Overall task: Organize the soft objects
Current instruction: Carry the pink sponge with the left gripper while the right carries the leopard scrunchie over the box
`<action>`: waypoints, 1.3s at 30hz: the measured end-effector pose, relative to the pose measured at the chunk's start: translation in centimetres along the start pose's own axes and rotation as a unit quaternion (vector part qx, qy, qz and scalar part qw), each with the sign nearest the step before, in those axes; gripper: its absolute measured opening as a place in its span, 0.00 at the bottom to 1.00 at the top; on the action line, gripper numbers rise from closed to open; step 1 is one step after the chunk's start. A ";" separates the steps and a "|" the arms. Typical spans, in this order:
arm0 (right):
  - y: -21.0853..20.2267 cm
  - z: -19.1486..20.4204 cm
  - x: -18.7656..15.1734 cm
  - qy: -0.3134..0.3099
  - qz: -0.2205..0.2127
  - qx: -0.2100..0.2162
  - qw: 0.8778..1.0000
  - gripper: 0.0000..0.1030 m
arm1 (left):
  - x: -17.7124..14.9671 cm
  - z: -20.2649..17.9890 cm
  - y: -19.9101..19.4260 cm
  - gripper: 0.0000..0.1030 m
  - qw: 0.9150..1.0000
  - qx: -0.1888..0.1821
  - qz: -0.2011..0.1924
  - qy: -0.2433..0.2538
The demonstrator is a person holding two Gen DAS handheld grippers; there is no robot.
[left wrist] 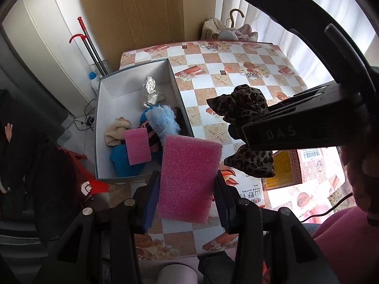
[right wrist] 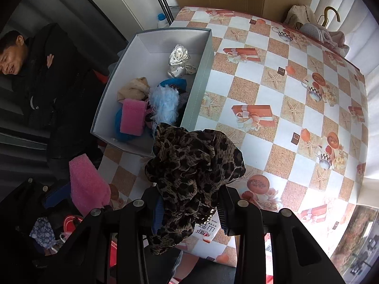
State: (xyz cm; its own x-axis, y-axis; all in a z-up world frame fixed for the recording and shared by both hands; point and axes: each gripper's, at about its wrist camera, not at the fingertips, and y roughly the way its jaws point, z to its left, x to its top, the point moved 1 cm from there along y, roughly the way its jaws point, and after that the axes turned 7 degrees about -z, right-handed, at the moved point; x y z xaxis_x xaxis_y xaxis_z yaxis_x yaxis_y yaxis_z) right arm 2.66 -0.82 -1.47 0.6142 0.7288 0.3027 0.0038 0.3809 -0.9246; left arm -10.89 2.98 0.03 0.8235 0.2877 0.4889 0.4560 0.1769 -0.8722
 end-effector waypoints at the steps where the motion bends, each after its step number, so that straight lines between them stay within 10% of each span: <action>1: 0.1 0.3 0.0 -0.002 0.001 0.001 1.000 0.37 | -0.1 0.2 -0.1 0.45 1.000 0.002 -0.001 -0.002; 39: 0.6 1.8 0.1 -0.002 -0.013 0.023 1.000 0.37 | -1.7 2.5 -0.6 0.45 0.999 0.026 0.007 -0.048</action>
State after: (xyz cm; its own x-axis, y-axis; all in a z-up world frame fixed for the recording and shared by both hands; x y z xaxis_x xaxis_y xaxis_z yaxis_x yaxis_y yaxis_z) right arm 1.34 0.50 -1.56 0.6116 0.7203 0.3273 -0.0167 0.4254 -0.9049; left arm -13.42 4.73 -0.30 0.7926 0.3782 0.4783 0.4249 0.2199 -0.8781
